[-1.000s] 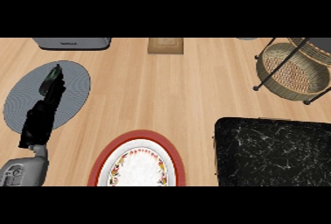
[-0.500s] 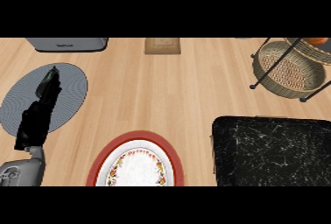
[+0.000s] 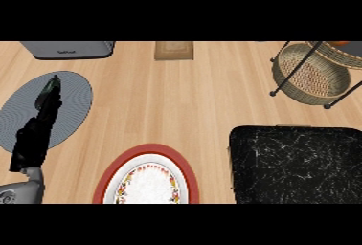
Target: Pick the squash from the tray and place it in the tiered basket
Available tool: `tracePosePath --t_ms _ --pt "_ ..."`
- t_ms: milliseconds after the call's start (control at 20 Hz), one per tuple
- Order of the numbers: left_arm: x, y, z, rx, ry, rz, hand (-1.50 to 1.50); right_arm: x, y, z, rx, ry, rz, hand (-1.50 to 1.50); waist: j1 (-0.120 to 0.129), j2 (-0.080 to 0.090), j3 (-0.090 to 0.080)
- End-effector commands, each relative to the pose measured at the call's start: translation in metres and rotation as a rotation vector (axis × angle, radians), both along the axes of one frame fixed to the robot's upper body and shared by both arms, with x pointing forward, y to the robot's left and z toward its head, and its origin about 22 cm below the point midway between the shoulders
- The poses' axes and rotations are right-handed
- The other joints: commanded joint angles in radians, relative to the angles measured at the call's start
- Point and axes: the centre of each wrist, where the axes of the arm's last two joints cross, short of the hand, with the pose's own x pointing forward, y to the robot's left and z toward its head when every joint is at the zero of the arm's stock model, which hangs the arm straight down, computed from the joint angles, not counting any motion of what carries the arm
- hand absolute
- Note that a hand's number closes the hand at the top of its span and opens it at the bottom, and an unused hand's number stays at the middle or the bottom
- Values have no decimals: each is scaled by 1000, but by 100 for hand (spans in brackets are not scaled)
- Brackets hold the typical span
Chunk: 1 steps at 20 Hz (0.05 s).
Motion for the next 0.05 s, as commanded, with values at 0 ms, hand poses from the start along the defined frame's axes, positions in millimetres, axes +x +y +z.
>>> tracePosePath --t_ms 0 --pt "5 -12 2 8 -5 -11 0 -54 -20 4 29 -59 16 -150 4 3 0"
